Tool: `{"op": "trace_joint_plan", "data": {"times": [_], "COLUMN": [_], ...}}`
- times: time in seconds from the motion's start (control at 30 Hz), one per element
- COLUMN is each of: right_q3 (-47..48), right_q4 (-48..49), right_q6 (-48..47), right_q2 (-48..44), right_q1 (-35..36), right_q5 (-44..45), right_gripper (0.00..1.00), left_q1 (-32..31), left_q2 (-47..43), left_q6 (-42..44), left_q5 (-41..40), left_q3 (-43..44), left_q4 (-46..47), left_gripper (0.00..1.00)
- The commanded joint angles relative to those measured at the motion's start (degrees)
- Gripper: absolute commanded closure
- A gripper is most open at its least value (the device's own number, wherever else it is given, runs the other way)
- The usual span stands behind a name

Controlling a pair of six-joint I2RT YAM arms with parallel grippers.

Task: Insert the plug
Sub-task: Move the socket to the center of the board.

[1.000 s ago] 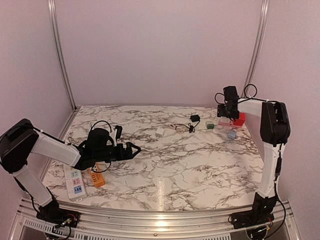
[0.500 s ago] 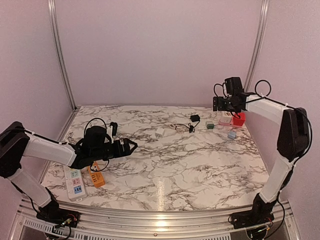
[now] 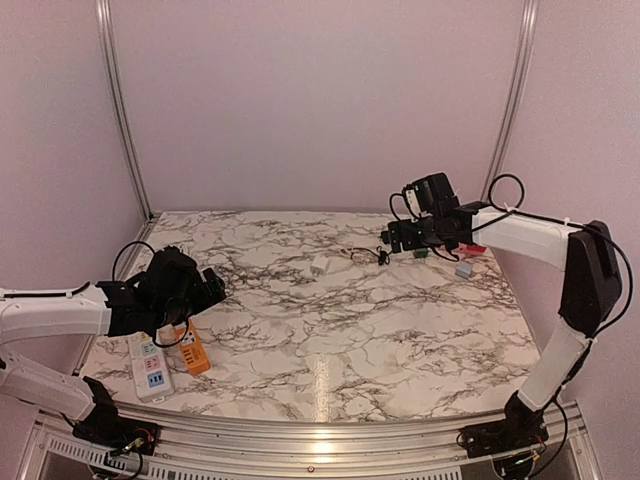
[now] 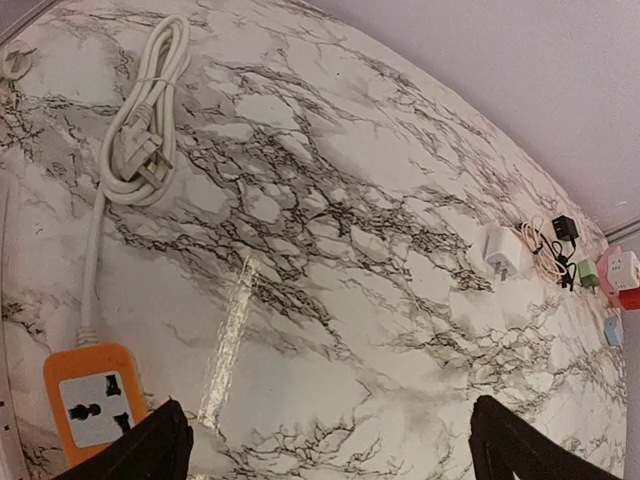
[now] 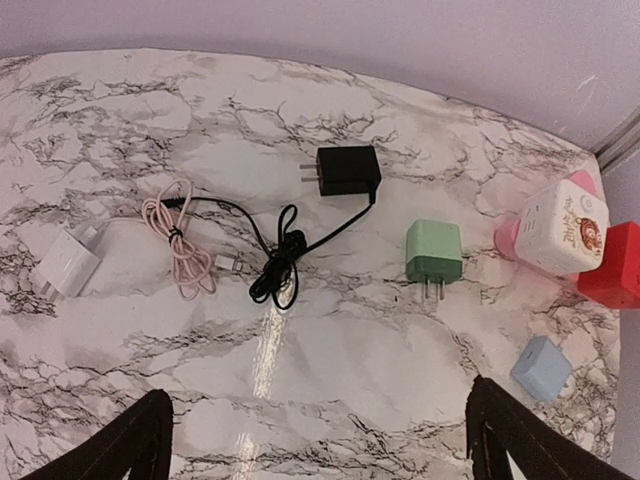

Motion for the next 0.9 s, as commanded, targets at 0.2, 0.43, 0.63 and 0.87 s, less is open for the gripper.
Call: {"op": "trace_joint_plan", "data": {"times": [0.2, 0.43, 0.63, 0.87], "right_q3": [-2.69, -3.17, -3.29, -2.84], "right_q4": [2.29, 2.45, 2.97, 3.04], "right_q6": [0.76, 0.67, 0.58, 0.84], "right_q2": [-2.87, -2.94, -2.32, -1.78], "right_q1": [1.42, 1.40, 1.45, 1.44], "right_q5": [-0.73, -0.78, -1.86, -2.92], "right_gripper": [0.05, 0.05, 0.06, 0.07], "left_q1": [-0.72, -1.05, -1.13, -1.49], "left_q2": [2.66, 6.97, 10.91, 14.92], "left_q6": [-10.29, -11.29, -13.97, -13.39], "left_q5": [-9.05, -7.38, -6.99, -6.41], "left_q3": [6.56, 8.02, 7.80, 8.77], "left_q4": [-24.27, -27.09, -29.09, -28.22], "left_gripper": [0.01, 0.01, 0.01, 0.01]}}
